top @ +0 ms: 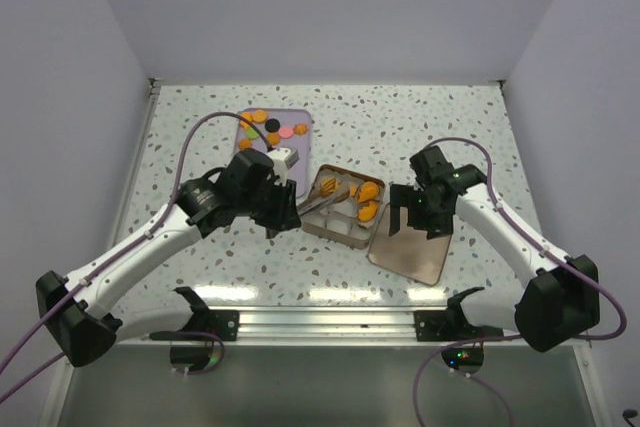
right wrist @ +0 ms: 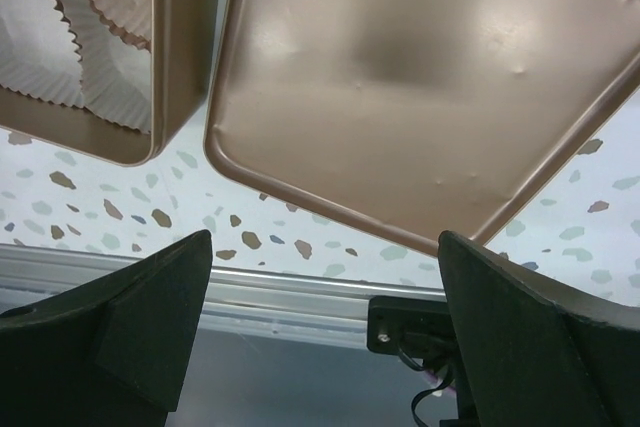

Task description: Pack the cookies

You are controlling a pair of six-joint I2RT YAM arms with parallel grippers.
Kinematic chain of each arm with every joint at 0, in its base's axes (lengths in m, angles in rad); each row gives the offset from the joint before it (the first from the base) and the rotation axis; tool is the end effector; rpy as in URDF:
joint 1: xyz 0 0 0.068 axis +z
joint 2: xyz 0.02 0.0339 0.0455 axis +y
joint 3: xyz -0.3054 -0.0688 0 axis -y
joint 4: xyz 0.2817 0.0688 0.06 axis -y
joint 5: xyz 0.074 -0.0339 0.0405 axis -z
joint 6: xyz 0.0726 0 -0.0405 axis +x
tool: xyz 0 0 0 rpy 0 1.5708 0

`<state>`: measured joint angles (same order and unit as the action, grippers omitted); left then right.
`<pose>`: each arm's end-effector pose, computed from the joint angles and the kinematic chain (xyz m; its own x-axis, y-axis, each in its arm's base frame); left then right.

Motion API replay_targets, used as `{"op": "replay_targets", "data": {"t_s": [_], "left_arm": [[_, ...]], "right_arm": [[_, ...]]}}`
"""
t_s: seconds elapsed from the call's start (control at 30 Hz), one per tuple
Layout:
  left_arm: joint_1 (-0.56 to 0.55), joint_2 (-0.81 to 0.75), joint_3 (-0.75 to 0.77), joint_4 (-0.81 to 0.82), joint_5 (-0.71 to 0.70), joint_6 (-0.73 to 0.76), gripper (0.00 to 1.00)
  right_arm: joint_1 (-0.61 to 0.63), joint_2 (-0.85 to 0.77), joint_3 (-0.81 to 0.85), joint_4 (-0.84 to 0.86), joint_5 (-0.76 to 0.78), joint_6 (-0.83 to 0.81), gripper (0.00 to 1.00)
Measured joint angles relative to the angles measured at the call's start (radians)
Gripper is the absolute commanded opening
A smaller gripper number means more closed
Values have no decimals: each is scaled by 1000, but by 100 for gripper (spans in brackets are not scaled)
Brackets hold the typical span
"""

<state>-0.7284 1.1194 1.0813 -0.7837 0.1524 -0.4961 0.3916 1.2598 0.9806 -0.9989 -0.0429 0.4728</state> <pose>0.1940 -0.1878 0.3308 -0.8305 0.1104 -0.5459 0.3863 0.8202 -0.4219 0.2356 0.1006 0.2440 -0.9668 0.0930 -0.2382 0.0533 0.9844 0.1680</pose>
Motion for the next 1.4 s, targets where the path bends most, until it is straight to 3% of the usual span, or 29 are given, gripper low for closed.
{"op": "replay_targets", "data": {"t_s": [0.33, 0.63, 0.97, 1.4], "left_arm": [[-58, 72, -19, 29, -103, -55, 29], [-69, 137, -19, 73, -114, -62, 31], [-98, 148, -19, 87, -116, -61, 42], [-99, 166, 38, 57, -135, -43, 47]], "right_arm": [[0, -3, -4, -20, 1, -29, 99], [0, 34, -2, -19, -1, -46, 99], [0, 58, 3, -18, 0, -55, 99], [0, 58, 3, -17, 4, -55, 99]]}}
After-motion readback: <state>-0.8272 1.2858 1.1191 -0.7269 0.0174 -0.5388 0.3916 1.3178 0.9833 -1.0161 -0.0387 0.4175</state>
